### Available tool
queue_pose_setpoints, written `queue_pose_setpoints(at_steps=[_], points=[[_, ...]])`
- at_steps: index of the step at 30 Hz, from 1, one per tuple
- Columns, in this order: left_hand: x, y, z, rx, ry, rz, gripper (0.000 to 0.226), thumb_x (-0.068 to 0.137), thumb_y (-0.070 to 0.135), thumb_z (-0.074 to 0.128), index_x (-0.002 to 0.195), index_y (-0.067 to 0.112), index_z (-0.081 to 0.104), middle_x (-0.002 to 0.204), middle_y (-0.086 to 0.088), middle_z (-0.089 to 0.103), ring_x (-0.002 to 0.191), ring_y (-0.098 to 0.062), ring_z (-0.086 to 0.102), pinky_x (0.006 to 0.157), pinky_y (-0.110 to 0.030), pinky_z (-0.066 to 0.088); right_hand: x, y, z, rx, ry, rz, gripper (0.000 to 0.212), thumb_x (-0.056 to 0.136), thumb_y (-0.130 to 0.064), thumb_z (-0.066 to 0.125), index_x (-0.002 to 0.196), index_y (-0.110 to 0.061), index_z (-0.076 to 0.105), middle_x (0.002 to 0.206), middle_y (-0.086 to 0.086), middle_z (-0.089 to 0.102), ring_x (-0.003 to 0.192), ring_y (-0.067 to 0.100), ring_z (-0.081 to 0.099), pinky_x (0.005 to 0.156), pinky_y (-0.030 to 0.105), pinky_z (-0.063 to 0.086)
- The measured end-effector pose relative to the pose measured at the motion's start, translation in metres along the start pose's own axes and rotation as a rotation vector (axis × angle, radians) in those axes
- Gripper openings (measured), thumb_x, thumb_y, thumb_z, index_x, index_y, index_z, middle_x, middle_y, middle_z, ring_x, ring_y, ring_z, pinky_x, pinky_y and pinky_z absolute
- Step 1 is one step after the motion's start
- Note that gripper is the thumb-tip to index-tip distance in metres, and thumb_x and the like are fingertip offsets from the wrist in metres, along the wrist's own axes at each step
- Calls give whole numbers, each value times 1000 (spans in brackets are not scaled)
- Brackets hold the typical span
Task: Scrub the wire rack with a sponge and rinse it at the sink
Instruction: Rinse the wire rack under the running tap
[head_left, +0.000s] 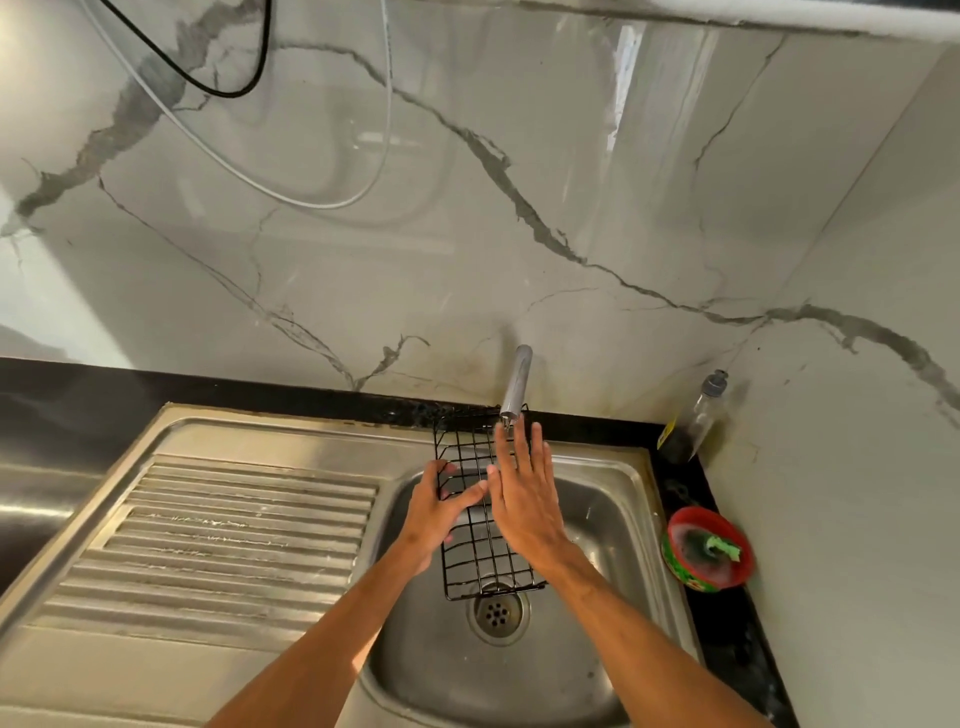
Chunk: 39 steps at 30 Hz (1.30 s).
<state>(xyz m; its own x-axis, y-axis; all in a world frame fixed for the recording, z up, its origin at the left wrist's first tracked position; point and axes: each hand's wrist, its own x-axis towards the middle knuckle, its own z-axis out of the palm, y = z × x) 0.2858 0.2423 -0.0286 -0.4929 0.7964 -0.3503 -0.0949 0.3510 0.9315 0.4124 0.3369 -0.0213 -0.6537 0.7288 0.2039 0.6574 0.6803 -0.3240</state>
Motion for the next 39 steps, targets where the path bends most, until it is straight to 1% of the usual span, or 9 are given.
queue_pose_setpoints(at_steps=[5,15,18,20,22,25,27,31,39], points=[[2,0,0,53,2,33,77,61,68,80,123,37,46,139,-15,51,124,-42,53,61,-30,49,0,5,4,0,-20,10,59,104,-41,8,159,-24,-6,165,2,-17,151,15,-22,125,43,-6],[2,6,0,67,-104,22,57,65,55,76,111,38,47,116,-13,57,85,-20,52,61,-32,46,12,-7,-5,55,-65,-71,59,106,-44,13,158,-27,-9,165,1,-21,150,17,-24,124,51,-6],[4,7,1,58,-128,65,48,89,26,66,126,40,39,118,-10,62,82,-17,61,58,-34,52,4,-16,-5,49,-116,-287,52,109,-39,16,158,-34,0,165,-7,-21,151,14,-21,123,48,-10],[6,11,5,70,-126,106,56,97,17,61,141,39,34,126,-2,61,93,-11,66,70,-39,60,4,-15,-7,66,-106,-240,50,110,-39,16,158,-35,4,165,-8,-21,151,13,-21,123,48,-10],[6,15,2,73,-112,141,53,102,23,58,148,35,33,129,10,56,108,-4,61,82,-31,60,1,-22,-6,32,-114,-214,52,109,-40,14,159,-30,3,164,-6,-24,150,14,-23,123,49,-9],[9,10,-3,11,-73,95,31,102,26,58,130,33,46,132,-7,62,104,-12,64,66,-20,55,-18,-27,-5,55,-173,-323,56,108,-43,13,159,-24,1,165,-6,-19,150,11,-22,124,46,-6],[10,7,-4,-50,-36,22,34,93,29,70,117,33,47,125,-22,62,92,-22,62,57,-25,51,-28,-8,-7,80,-172,-283,57,107,-47,11,159,-27,-1,165,-8,-16,151,8,-18,125,45,-3],[12,14,-4,-99,24,-43,58,70,57,85,110,38,46,123,-19,61,86,-23,56,63,-33,48,-34,6,-1,-61,-92,-32,60,107,-42,21,159,-27,-5,165,-4,-21,151,16,-21,123,55,-1],[4,6,-10,-92,17,-23,61,71,56,84,114,36,45,127,-19,57,89,-22,57,65,-35,49,-48,13,2,74,-113,-59,61,106,-49,20,158,-34,-7,164,-14,-21,150,7,-21,123,54,-5]])
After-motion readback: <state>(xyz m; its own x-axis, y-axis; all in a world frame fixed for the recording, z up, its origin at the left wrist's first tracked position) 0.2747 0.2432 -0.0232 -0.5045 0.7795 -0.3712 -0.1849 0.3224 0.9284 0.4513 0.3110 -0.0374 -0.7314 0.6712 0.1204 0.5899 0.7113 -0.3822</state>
